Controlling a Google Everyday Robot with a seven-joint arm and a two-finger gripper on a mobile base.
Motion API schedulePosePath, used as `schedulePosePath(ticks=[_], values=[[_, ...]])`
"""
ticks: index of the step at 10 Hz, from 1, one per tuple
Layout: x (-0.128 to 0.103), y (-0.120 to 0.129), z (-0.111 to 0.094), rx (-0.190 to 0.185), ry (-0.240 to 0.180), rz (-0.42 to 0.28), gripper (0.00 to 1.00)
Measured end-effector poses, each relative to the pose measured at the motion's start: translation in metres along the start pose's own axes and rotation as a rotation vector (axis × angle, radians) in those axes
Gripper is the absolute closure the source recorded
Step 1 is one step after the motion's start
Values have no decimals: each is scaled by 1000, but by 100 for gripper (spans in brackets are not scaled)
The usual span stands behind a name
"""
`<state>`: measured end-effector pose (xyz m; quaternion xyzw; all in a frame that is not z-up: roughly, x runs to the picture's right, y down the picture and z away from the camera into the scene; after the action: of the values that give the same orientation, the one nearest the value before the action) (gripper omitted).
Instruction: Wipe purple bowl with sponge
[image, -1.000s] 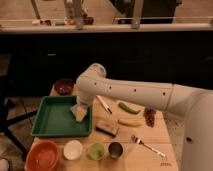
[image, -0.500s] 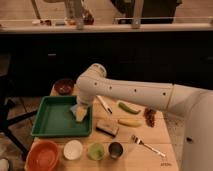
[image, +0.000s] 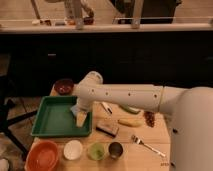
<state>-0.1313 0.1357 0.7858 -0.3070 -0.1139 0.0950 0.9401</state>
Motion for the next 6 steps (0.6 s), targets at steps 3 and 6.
schedulePosePath(ticks=[3,6], values=[[-3,-4,25,-32,27,-15,20],[-12,-19,44,-50,48,-30,20]])
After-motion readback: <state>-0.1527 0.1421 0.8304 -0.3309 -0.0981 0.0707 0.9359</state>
